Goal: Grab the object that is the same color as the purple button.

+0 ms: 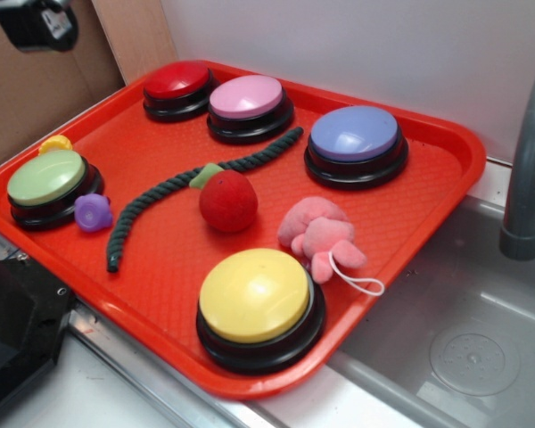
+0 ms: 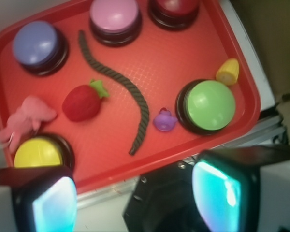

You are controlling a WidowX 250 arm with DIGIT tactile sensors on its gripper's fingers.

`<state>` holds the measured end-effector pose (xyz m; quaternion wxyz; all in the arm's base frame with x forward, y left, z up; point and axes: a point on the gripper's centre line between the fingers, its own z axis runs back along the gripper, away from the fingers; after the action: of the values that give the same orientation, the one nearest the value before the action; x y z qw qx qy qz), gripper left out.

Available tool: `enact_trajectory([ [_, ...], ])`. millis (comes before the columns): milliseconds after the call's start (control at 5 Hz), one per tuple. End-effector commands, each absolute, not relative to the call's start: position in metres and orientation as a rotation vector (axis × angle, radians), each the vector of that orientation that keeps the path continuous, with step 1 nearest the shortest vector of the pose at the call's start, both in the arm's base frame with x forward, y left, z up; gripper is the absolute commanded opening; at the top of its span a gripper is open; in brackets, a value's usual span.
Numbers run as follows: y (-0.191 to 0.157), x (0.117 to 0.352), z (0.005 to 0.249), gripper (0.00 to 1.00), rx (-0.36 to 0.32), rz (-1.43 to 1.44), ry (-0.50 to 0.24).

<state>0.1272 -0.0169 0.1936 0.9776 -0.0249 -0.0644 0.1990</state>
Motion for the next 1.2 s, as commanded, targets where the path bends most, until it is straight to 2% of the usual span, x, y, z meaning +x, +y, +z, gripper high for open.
enact_trajectory([
  [0,-0.015,0.134,0.143,1.0,-0.22,0.866,-0.136],
  [200,-0.005,0.148,0.114,1.0,-0.253,1.015,-0.09],
  [400,0.006,0.152,0.089,1.0,-0.243,1.168,-0.135],
  [800,0.034,0.153,0.053,1.0,-0.168,1.408,-0.135],
  [1000,0.039,0.152,0.044,1.0,-0.154,1.479,-0.096],
])
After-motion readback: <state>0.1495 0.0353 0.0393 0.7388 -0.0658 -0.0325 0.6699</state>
